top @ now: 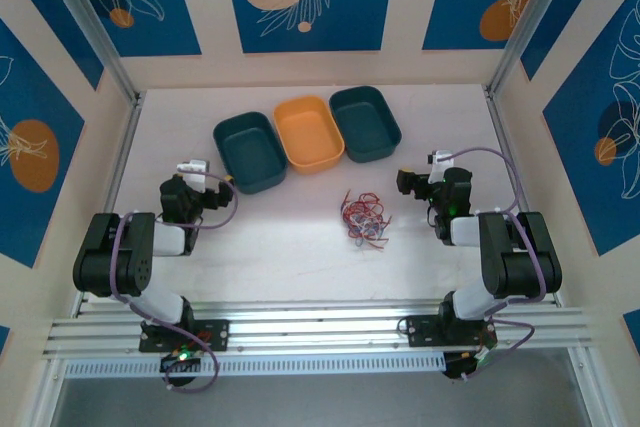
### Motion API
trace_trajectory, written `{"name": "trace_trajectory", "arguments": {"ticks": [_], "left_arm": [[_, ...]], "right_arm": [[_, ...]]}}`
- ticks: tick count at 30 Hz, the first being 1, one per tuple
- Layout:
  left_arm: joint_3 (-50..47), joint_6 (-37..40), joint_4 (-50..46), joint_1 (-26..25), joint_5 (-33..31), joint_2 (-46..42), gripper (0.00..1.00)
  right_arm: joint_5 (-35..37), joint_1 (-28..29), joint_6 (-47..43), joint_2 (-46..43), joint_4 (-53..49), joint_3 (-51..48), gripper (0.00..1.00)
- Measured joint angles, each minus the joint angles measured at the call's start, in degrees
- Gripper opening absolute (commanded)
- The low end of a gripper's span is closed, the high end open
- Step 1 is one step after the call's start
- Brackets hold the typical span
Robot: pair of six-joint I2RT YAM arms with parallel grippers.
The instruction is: Untangle the cables
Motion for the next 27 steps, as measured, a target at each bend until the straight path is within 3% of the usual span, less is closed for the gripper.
{"name": "trace_trajectory", "arguments": {"ticks": [6, 12, 15, 20, 24, 27], "left_arm": [[-1.92, -0.22, 0.61, 0.0, -0.9, -2.75, 1.0], [-2.73, -0.63, -2.47, 0.0, -1.99, -11.69, 1.0], [-2.54, -2.34, -7.91, 0.0, -3.19, -18.56, 1.0], [1.95, -10.25, -20.92, -0.96, -3.48, -28.3, 1.0], [5.64, -16.57, -28.98, -6.01, -4.55, -32.04, 1.0], [6.8, -21.22, -34.07, -13.64, -7.02, -33.0, 1.0]], "right_arm": [[0.07, 0.0, 0.24, -0.04, -0.37, 0.11, 0.99], [1.44, -0.66, 1.7, -5.62, -8.94, 2.67, 0.99], [4.33, -0.33, 2.62, -11.34, -14.91, 4.79, 0.99], [10.29, 0.68, 7.69, -18.73, -33.31, 13.29, 0.99], [12.7, 2.6, 12.39, -21.4, -46.77, 18.88, 0.98], [13.16, 6.12, 16.11, -22.18, -56.28, 20.17, 0.92]]}}
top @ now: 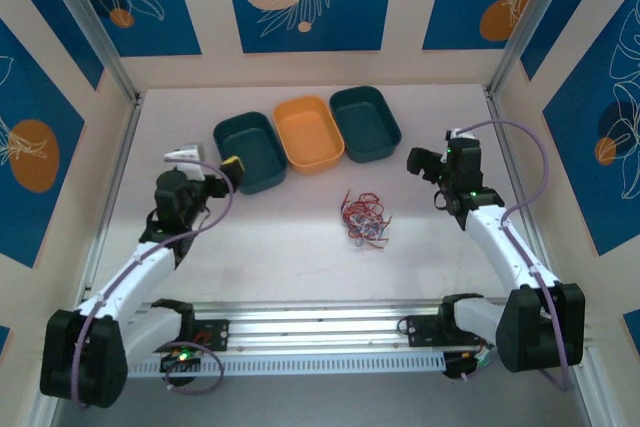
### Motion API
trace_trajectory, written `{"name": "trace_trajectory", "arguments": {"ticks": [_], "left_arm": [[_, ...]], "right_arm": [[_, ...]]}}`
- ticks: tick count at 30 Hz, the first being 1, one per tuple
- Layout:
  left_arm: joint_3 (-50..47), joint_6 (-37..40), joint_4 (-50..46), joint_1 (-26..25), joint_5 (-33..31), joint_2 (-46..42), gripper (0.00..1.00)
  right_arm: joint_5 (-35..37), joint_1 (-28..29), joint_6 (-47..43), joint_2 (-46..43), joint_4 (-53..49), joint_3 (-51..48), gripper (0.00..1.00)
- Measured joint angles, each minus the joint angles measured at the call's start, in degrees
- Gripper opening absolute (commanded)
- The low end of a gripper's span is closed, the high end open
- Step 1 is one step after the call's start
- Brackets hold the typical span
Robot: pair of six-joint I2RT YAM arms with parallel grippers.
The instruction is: Untangle the cables
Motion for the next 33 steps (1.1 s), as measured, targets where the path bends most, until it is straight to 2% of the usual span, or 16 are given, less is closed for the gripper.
{"name": "trace_trajectory", "arguments": {"ticks": [4, 7, 13, 15, 18, 21, 27, 33], "left_arm": [[0.09, -5.4, -3.8, -10.56, -3.67, 1.79, 1.0], [1.14, -8.7, -4.98, -16.59, -5.2, 6.78, 1.0], [9.27, -12.24, -5.29, -24.52, -4.76, 21.84, 1.0], [12.72, -12.81, -4.48, -26.49, -3.93, 26.86, 0.97], [19.19, -13.35, -4.48, -28.35, -2.16, 34.47, 0.9], [26.58, -13.55, -6.23, -28.92, -0.83, 40.87, 0.78], [35.65, -13.11, -9.86, -29.38, 0.02, 47.21, 0.63], [40.22, -13.07, -13.09, -29.59, 1.14, 53.55, 0.58]], "right_arm": [[-1.9, 4.57, 5.84, -0.02, -11.1, 0.0, 0.83], [-5.38, 6.69, 10.21, -0.37, -16.31, 0.0, 0.8], [-13.07, 6.91, 17.33, -1.4, -19.28, -0.2, 0.73], [-15.08, 6.91, 19.02, -1.33, -18.91, -0.72, 0.72], [-17.49, 6.91, 20.81, -0.28, -18.67, -1.31, 0.71], [-19.69, 6.88, 22.05, 1.9, -18.05, -1.53, 0.68], [-23.08, 6.88, 23.1, 6.25, -16.11, -1.55, 0.64], [-25.29, 7.02, 23.93, 9.75, -13.4, -1.53, 0.51]]}}
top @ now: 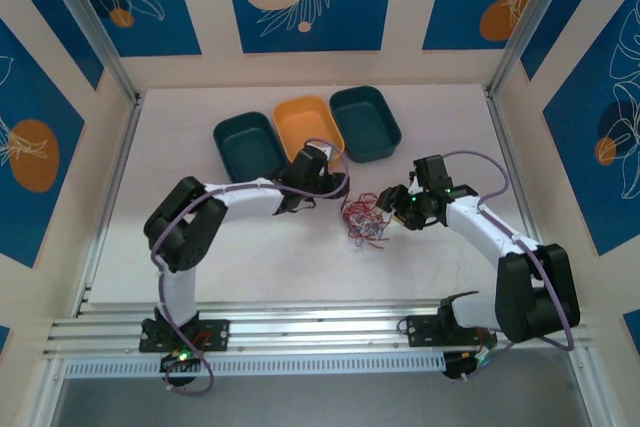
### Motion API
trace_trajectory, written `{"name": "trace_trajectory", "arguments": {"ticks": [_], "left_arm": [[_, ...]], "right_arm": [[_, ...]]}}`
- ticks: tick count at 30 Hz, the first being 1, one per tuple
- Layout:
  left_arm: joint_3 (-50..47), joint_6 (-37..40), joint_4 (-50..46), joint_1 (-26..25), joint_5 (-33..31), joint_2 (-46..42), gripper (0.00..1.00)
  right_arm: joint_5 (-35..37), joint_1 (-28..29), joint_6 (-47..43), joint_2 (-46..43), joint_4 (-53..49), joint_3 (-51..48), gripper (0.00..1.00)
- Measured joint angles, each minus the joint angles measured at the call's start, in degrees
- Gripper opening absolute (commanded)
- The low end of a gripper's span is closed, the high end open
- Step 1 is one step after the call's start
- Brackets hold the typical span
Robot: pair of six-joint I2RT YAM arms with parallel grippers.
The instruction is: Untangle the cables
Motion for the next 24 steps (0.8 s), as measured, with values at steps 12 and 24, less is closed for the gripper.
{"name": "trace_trajectory", "arguments": {"ticks": [12, 24], "left_arm": [[5.88, 0.57, -3.43, -1.53, 1.09, 6.16, 0.36], [2.47, 0.07, -1.9, -1.62, 0.92, 6.58, 0.0]], "right_arm": [[-0.9, 2.14, 0.17, 6.78, 2.23, 1.9, 0.19], [4.74, 5.33, -1.51, 5.92, -2.95, 7.56, 0.0]]}}
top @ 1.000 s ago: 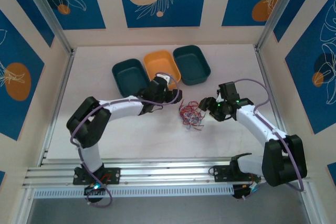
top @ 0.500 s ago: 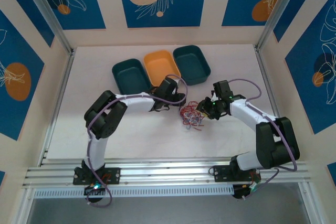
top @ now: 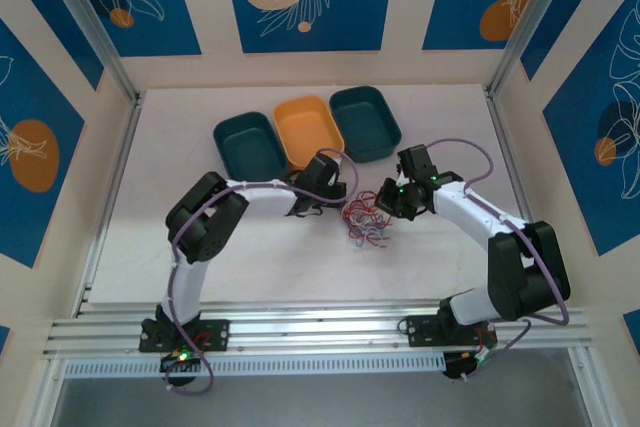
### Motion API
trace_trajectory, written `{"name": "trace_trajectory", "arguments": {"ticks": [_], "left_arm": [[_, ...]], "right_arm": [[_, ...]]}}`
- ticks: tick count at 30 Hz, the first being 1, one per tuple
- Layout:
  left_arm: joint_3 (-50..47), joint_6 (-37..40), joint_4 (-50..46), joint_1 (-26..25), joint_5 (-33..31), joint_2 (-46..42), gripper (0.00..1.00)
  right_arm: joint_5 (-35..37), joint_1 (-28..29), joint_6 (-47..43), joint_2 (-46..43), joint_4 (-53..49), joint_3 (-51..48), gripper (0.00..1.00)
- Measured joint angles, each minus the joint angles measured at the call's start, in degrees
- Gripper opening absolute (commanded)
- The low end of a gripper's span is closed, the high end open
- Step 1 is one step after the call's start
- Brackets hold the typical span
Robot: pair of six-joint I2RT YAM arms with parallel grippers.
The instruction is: Untangle the cables
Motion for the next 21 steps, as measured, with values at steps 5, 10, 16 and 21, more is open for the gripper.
{"name": "trace_trajectory", "arguments": {"ticks": [5, 10, 16, 21], "left_arm": [[-4.76, 0.11, 0.66, 0.0, -1.86, -3.76, 0.0], [-10.64, -0.09, 1.05, -0.02, -3.63, -8.66, 0.0], [-16.24, -0.13, 1.97, -0.02, -5.64, -14.53, 0.0], [-20.92, -0.33, 2.36, -0.02, -8.13, -19.61, 0.0]], "right_arm": [[4.46, 3.21, -1.42, -3.32, -4.74, 3.54, 0.0], [8.68, 6.27, -2.86, -6.29, -8.92, 7.91, 0.0], [12.7, 9.46, -4.52, -7.74, -13.51, 14.51, 0.0], [15.89, 12.41, -5.84, -7.82, -16.85, 20.24, 0.0]]}}
